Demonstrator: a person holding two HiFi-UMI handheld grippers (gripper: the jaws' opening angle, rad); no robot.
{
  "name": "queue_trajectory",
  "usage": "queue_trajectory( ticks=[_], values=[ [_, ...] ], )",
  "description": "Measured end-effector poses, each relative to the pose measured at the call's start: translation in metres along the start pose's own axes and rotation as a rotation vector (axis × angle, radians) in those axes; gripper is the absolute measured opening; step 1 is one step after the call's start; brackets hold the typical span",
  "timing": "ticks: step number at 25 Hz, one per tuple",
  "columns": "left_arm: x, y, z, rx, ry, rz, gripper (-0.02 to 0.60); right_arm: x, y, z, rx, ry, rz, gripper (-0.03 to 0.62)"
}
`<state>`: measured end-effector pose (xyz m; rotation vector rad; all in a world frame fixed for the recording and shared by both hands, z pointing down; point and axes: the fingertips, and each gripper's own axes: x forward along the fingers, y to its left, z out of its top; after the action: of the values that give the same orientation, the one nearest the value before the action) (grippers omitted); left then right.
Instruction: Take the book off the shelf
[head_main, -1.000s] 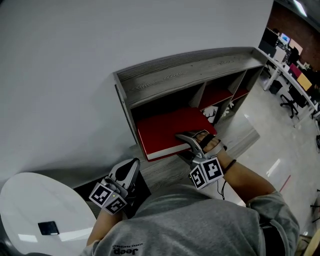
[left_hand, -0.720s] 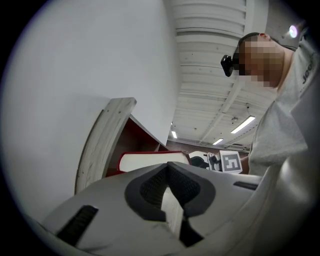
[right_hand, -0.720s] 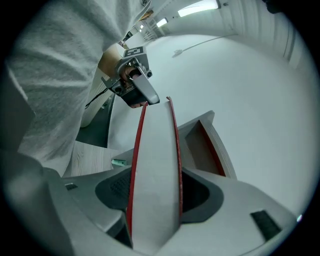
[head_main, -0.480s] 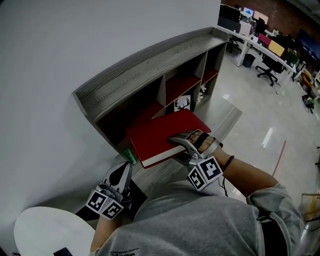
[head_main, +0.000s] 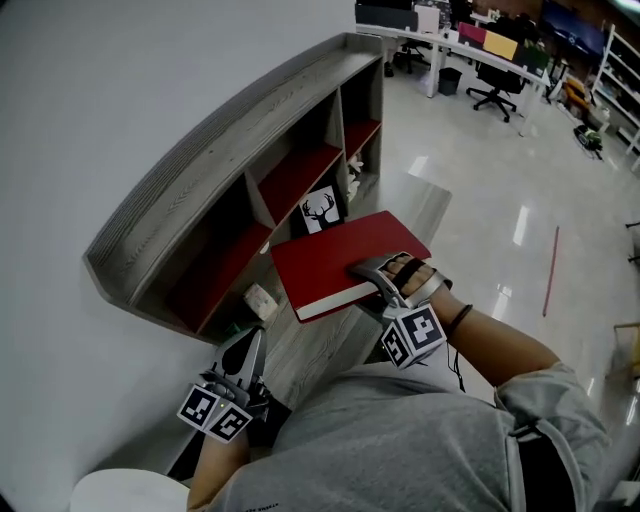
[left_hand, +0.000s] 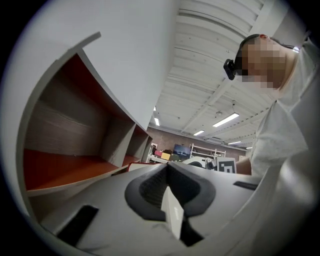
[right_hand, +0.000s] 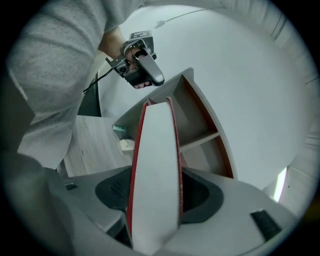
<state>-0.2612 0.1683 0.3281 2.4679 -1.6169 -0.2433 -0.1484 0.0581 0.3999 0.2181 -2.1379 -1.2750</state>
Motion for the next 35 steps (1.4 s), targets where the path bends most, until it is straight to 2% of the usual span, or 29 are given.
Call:
queue_trajectory(
  ticks=[8, 17, 22, 27, 35],
  values=[
    [0.104, -0.001, -0.025, 0.018, 0.085, -0.085, 0.021, 0.009, -0.021, -0.115, 0.078, 0.133, -0.042, 0.276],
    [0.249, 0.004, -0.061, -0.044, 0.144, -0.17, 0.021, 0.035, -0.048, -0.251, 0.14, 0.236, -0.072, 0.276],
    [0.326, 0.013, -0.086, -0.094, 0.171, -0.182, 0.021, 0.057, -0.057, -0.327, 0.17, 0.284, -0.067, 0.276],
    [0.397, 0.03, -0.119, -0.101, 0.21, -0.176, 0.021, 0.087, -0.061, -0.397, 0.205, 0.323, -0.055, 0.275],
    [0.491, 0.057, -0.167, -0.113, 0.249, -0.189, 0.021, 0.136, -0.052, -0.483, 0.234, 0.373, -0.035, 0.275]
  ],
)
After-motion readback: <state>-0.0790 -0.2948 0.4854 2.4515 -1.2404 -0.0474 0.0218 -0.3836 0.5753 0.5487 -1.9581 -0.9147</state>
